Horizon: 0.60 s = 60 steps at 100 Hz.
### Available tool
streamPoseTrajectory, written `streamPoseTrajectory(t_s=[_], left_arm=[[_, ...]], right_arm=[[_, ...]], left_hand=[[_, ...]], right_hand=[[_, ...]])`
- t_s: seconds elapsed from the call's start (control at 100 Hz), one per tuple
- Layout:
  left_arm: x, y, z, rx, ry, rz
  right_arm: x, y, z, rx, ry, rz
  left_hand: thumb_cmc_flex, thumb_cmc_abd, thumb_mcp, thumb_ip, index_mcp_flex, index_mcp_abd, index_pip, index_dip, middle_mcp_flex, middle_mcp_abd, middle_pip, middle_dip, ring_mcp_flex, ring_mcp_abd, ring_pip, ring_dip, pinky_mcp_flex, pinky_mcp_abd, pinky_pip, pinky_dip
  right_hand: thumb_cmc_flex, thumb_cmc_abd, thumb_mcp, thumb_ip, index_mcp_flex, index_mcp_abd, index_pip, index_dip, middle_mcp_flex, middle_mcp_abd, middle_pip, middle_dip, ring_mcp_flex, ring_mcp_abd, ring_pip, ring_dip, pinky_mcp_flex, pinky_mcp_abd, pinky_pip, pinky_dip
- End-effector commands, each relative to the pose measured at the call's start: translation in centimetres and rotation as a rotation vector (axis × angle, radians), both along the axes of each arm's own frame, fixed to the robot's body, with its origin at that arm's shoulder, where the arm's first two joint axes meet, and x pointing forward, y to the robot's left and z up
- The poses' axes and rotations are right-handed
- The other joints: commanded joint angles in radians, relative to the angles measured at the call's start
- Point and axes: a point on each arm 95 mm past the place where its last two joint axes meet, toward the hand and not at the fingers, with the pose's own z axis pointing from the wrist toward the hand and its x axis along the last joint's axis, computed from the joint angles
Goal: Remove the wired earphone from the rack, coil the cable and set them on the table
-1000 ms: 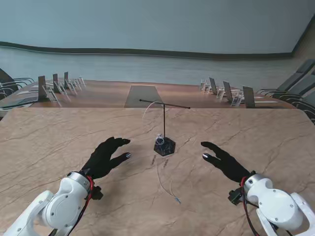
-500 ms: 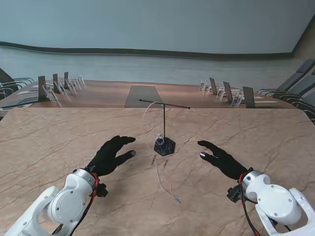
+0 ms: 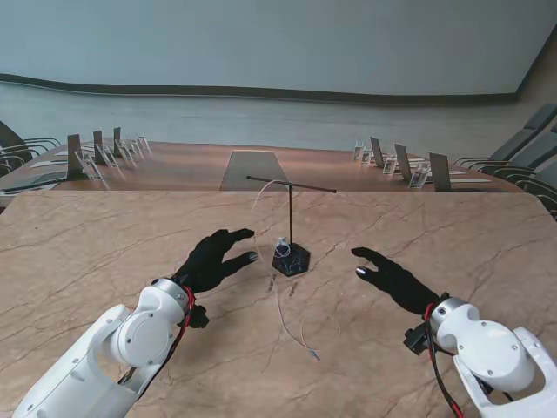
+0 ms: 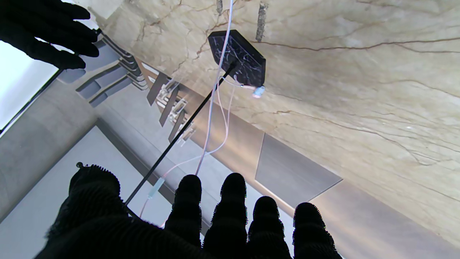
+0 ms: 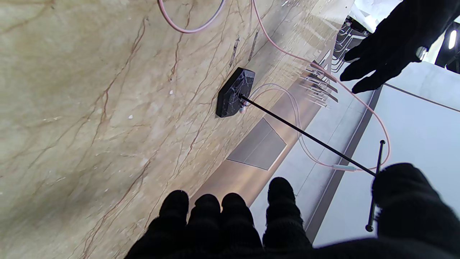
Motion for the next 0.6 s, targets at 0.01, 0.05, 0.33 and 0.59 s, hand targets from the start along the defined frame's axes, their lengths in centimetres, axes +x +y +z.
streamPoseTrajectory(t_s=[0.01, 0.05, 0.33, 0.59], left_arm=[[0.4, -0.5, 0.1, -0.013, 0.006, 0.0], [0.6, -0.6, 0.1, -0.011, 0.007, -0.001], [1.5, -0.5, -0.3, 0.01, 0.014, 0.016], [1.7, 0.5, -0.5, 0.05, -0.006, 0.053]], right_arm=[[0.0, 0.1, 0.1, 0.002, 0.001, -0.001], [0.1, 0.1, 0.1, 0.002, 0.003, -0.002], [0.2, -0.1, 0.1, 0.001, 0.005, -0.017], [0.7, -0.3, -0.2, 0.006, 0.014, -0.021]], left_hand=[[-0.029, -0.035, 0.0, 0.026, -0.055, 0.02, 0.018, 0.019, 0.01, 0.015, 0.025, 0.037, 0.016, 0.011, 0.012, 0.025, -0.021, 0.002, 0.023, 0.05], [-0.034, -0.038, 0.001, 0.027, -0.06, 0.033, 0.022, 0.025, 0.017, 0.017, 0.035, 0.057, 0.026, 0.014, 0.021, 0.035, -0.022, 0.003, 0.026, 0.068], [-0.021, -0.054, 0.003, 0.026, -0.043, 0.071, 0.151, 0.147, 0.053, 0.015, 0.128, 0.196, 0.078, 0.05, 0.094, 0.118, -0.004, 0.019, 0.049, 0.169], [-0.024, -0.069, 0.002, 0.025, -0.077, 0.082, 0.271, 0.248, 0.052, 0.018, 0.213, 0.319, 0.089, 0.063, 0.164, 0.197, 0.014, 0.026, 0.062, 0.203]], right_hand=[[-0.018, 0.046, -0.014, -0.039, 0.008, -0.014, 0.014, 0.007, -0.026, -0.006, -0.019, -0.006, -0.032, -0.02, -0.01, -0.01, 0.001, -0.034, -0.019, -0.003], [-0.018, 0.046, -0.014, -0.039, 0.008, -0.013, 0.016, 0.007, -0.026, -0.006, -0.018, -0.005, -0.032, -0.02, -0.01, -0.009, 0.001, -0.034, -0.019, -0.003], [-0.015, 0.047, -0.015, -0.039, 0.007, -0.008, 0.037, 0.007, -0.025, -0.003, -0.016, 0.0, -0.032, -0.016, -0.009, -0.006, -0.001, -0.03, -0.014, 0.003], [-0.013, 0.047, -0.017, -0.039, 0.004, -0.008, 0.048, 0.0, -0.026, -0.003, -0.017, 0.003, -0.033, -0.015, -0.01, -0.004, -0.002, -0.029, -0.011, 0.006]])
